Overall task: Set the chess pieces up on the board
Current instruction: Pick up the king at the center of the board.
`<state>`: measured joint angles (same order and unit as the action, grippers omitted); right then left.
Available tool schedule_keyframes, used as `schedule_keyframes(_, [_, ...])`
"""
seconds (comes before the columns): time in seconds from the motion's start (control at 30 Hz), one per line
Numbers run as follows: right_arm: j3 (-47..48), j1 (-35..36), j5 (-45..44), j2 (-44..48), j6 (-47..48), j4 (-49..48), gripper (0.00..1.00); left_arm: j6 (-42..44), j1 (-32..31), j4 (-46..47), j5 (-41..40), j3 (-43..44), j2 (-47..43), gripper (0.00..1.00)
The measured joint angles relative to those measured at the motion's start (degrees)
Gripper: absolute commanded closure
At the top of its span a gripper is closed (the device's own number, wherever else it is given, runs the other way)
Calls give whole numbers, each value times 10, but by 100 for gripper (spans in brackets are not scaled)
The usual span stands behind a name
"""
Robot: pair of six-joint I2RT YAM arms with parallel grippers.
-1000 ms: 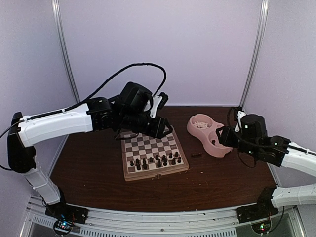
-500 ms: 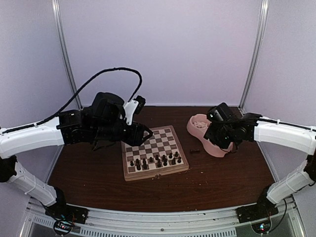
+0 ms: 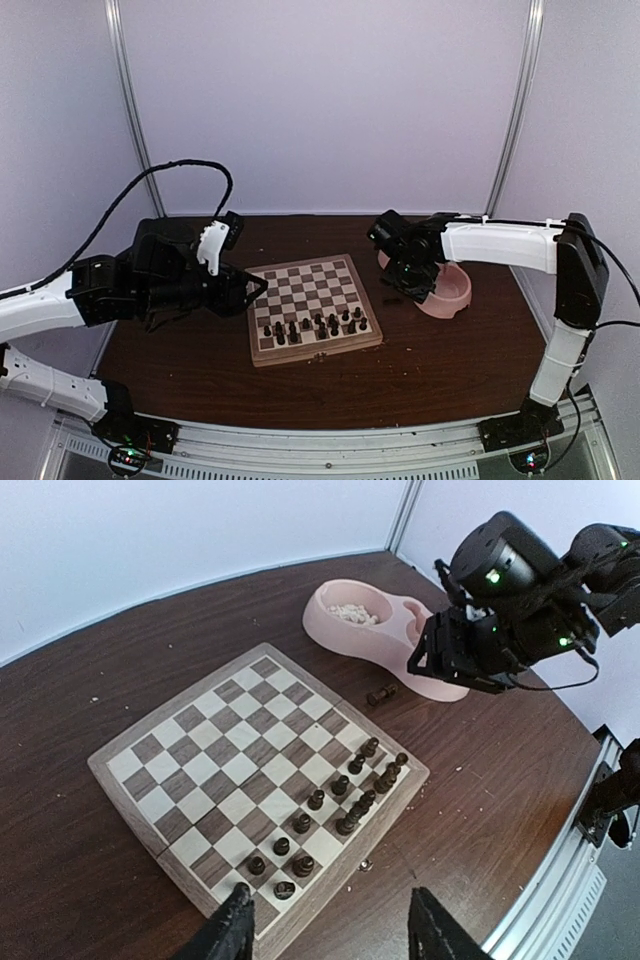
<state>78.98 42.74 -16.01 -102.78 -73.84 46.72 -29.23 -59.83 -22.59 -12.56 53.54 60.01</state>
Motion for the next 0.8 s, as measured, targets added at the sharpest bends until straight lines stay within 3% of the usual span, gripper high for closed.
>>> schedule_keyframes(0.23, [61, -9, -12, -88, -9, 14, 31, 13, 0, -15, -23, -6, -38, 45])
schedule_keyframes(0.43, [87, -22, -11, -149, -25, 18, 34, 19, 0, -22, -31, -18, -42, 45])
schedule_keyframes(0.8, [71, -24, 5, -162, -52, -1, 42, 35, 0, -25, -42, -29, -40, 44])
